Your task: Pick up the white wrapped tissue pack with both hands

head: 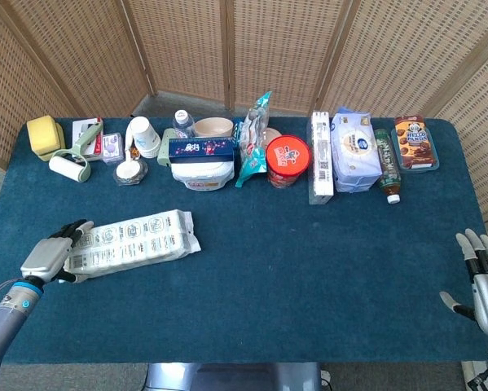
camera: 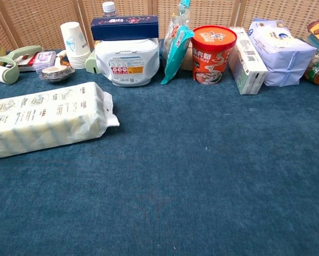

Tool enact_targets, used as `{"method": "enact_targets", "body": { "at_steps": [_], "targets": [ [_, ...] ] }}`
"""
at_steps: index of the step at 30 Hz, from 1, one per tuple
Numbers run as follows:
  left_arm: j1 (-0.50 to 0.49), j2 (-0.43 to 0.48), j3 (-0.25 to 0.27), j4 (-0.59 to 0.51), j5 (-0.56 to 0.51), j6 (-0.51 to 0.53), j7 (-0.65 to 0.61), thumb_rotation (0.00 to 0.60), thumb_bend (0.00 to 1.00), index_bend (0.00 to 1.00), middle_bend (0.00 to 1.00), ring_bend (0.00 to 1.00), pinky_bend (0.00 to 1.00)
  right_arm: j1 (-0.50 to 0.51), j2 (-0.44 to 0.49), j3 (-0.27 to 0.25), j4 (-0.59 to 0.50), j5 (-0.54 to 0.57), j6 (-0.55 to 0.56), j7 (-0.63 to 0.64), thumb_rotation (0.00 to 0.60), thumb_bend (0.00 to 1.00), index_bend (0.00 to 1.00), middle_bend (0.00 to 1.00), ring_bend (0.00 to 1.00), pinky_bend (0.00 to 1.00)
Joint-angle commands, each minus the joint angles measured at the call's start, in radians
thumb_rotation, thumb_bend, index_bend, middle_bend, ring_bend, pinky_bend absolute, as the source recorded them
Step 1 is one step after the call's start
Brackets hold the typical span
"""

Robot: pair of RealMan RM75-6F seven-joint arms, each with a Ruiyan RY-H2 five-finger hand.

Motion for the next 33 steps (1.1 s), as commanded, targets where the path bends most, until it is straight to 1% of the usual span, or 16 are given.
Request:
{"method": "enact_targets", "body": {
  "at_steps": [1, 2, 4, 7, 11, 13, 15, 19, 21, 22, 24, 26, 29, 33],
  "targets": [
    [0.01, -0.021, -0.01, -0.03, -0.098, 0.057, 0.143, 0.6, 0.01, 0.29, 0.31, 0.36, 0.56, 0.001, 0.002, -0.001, 0.0, -0.001, -0.003, 0.006, 0.6, 0.0, 0.0, 0.0, 0.0, 0.0],
    [0.012, -0.027, -0.012, -0.035, -0.112, 0.068, 0.166, 0.6, 0.03, 0.33, 0.36, 0.4, 0.6, 0.001, 0.003, -0.002, -0.001, -0.002, -0.004, 0.008, 0.6, 0.0, 0.0, 0.0, 0.0, 0.0],
    [0.014, -0.034, -0.015, -0.04, -0.125, 0.086, 0.191, 0.6, 0.06, 0.39, 0.43, 0.46, 0.63, 0.002, 0.003, -0.003, -0.001, -0.004, -0.006, 0.01, 0.6, 0.0, 0.0, 0.0, 0.0, 0.0],
    [0.018, -0.04, -0.019, -0.045, -0.109, 0.109, 0.186, 0.6, 0.12, 0.42, 0.46, 0.49, 0.63, 0.002, 0.003, -0.005, -0.002, -0.006, -0.008, 0.008, 0.6, 0.0, 0.0, 0.0, 0.0, 0.0],
    [0.025, -0.023, -0.005, -0.045, 0.052, 0.147, 0.056, 0.6, 0.15, 0.43, 0.46, 0.49, 0.63, 0.003, 0.002, -0.008, -0.006, -0.008, -0.012, 0.003, 0.6, 0.0, 0.0, 0.0, 0.0, 0.0],
    [0.023, 0.01, 0.018, -0.053, 0.187, 0.188, -0.016, 0.6, 0.16, 0.44, 0.46, 0.49, 0.63, 0.006, 0.001, -0.015, -0.01, -0.016, -0.02, 0.002, 0.6, 0.0, 0.0, 0.0, 0.0, 0.0],
    [0.011, 0.055, 0.039, -0.071, 0.293, 0.215, -0.058, 0.6, 0.16, 0.44, 0.47, 0.49, 0.63, 0.008, 0.003, -0.023, -0.015, -0.026, -0.027, 0.007, 0.6, 0.0, 0.0, 0.0, 0.0, 0.0],
    [-0.025, 0.156, 0.051, -0.153, 0.407, 0.23, -0.058, 0.6, 0.16, 0.44, 0.47, 0.48, 0.63, 0.01, 0.011, -0.034, -0.035, -0.037, -0.037, 0.03, 0.6, 0.0, 0.0, 0.0, 0.0, 0.0],
    [-0.042, 0.193, 0.048, -0.196, 0.428, 0.224, -0.043, 0.6, 0.16, 0.44, 0.47, 0.47, 0.63, 0.01, 0.014, -0.035, -0.045, -0.039, -0.038, 0.035, 0.6, 0.0, 0.0, 0.0, 0.0, 0.0],
    [-0.057, 0.215, 0.037, -0.222, 0.448, 0.224, -0.011, 0.6, 0.16, 0.44, 0.47, 0.47, 0.63, 0.013, 0.016, -0.037, -0.058, -0.045, -0.041, 0.042, 0.6, 0.0, 0.0, 0.0, 0.0, 0.0],
    [-0.079, 0.245, 0.024, -0.274, 0.446, 0.202, 0.035, 0.6, 0.16, 0.44, 0.47, 0.47, 0.63, 0.019, 0.024, -0.04, -0.081, -0.051, -0.051, 0.049, 0.6, 0.0, 0.0, 0.0, 0.0, 0.0],
    [-0.106, 0.266, 0.002, -0.33, 0.419, 0.165, 0.081, 0.6, 0.16, 0.44, 0.47, 0.47, 0.63, 0.029, 0.037, -0.041, -0.115, -0.053, -0.069, 0.053, 0.6, 0.0, 0.0, 0.0, 0.0, 0.0],
    [-0.137, 0.272, -0.026, -0.385, 0.369, 0.121, 0.145, 0.6, 0.16, 0.44, 0.47, 0.47, 0.63, 0.044, 0.054, -0.039, -0.162, -0.046, -0.097, 0.044, 0.6, 0.0, 0.0, 0.0, 0.0, 0.0],
    [-0.182, 0.252, -0.063, -0.45, 0.298, 0.067, 0.241, 0.6, 0.16, 0.44, 0.47, 0.47, 0.63, 0.074, 0.08, -0.037, -0.239, -0.026, -0.16, 0.037, 0.6, 0.0, 0.0, 0.0, 0.0, 0.0]
  ]
}}
